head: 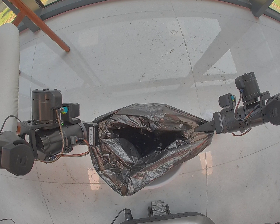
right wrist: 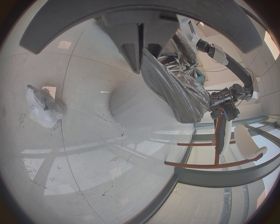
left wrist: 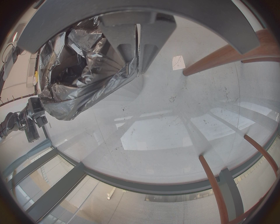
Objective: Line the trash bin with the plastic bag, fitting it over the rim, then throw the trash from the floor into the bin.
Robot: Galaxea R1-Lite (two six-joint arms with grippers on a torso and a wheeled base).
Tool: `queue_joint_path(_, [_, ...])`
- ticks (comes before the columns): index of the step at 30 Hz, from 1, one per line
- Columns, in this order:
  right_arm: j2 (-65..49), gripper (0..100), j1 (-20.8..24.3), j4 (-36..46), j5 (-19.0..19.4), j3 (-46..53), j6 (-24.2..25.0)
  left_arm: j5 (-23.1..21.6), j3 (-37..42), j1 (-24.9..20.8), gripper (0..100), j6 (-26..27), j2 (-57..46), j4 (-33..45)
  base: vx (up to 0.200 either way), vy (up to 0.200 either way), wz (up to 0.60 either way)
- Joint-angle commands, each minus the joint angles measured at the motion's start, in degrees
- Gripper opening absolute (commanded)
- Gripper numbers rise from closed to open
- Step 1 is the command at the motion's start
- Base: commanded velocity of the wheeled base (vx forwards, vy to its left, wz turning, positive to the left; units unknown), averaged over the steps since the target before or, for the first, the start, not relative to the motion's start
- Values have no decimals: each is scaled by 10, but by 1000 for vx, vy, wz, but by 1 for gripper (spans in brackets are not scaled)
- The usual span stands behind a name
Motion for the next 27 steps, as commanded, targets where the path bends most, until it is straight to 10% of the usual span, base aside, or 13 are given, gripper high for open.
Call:
queue_joint_path(1, [0,0,1,-5,0,0,1,1,7,0,0,-1,0,-13,0,0,0])
queue_joint_path(4, [1,0,1,-14,-1,2,0,0,6,0,0,0,3,-40,0,0,0])
queue_joint_path(5, [0,100,1,-13,-1,2,-1,0,5,0,0,0,3,-43,0,0,0])
queue_joint_path(19, [-43,100,-1,-13,0,6,-16,0,7,-1,0,0,-2,-43,0,0,0])
queue_joint_path(20, [-48,100,-1,-14,0,9,-16,0,9,-1,100,0,-3,-43,0,0,0])
queue_joint_path(27, [-105,100,24,5,0,44,1,-1,42,-1,100,-4,-10,-45,0,0,0])
